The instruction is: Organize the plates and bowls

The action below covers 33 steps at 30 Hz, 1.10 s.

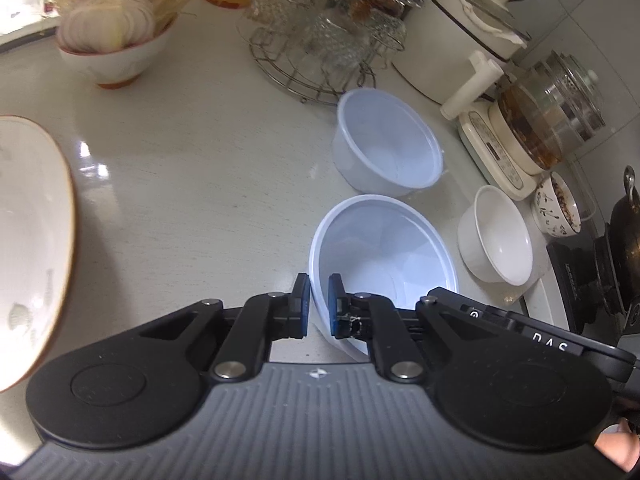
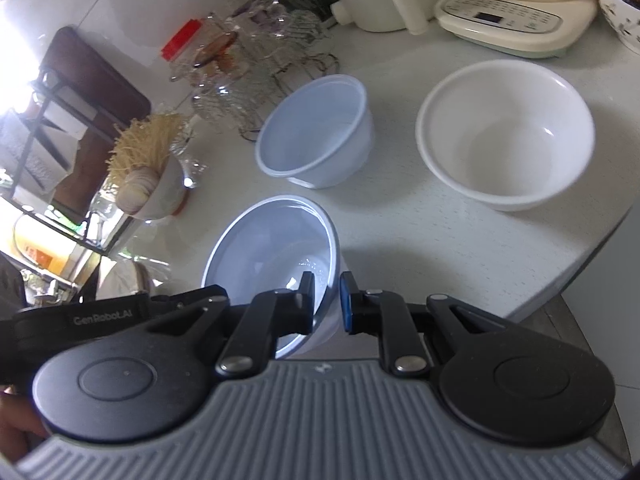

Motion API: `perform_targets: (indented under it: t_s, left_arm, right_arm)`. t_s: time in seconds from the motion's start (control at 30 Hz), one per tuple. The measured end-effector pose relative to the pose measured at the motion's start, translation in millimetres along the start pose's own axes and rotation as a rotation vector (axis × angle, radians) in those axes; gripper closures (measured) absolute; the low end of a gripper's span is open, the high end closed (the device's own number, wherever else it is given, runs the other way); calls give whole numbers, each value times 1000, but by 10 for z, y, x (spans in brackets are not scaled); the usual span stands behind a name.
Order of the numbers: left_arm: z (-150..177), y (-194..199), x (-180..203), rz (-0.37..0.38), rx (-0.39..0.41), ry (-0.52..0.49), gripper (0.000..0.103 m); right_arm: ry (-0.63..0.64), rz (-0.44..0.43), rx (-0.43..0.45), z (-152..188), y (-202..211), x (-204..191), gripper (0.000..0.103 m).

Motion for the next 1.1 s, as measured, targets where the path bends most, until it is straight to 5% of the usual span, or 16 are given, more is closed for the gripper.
perform_targets:
  t_s: [0.37, 1.1]
  left_arm:
    - [-226, 188, -249, -73, 44, 10, 92]
    - [-174, 11, -532, -93, -4, 60, 90]
  right_arm:
    - [135, -82, -28, -235, -203, -371, 87]
    - [169, -62, -83, -136, -459, -507, 85]
Point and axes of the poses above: each gripper's, at about its wrist camera, not at the fingertips, and y roughly against the way its jaws point, x to its right, z to its underside, the point moved 6 cm from there along -y, roughly the way its jaws point, and after that the axes turned 5 degrees about y, right-handed, at the moved point
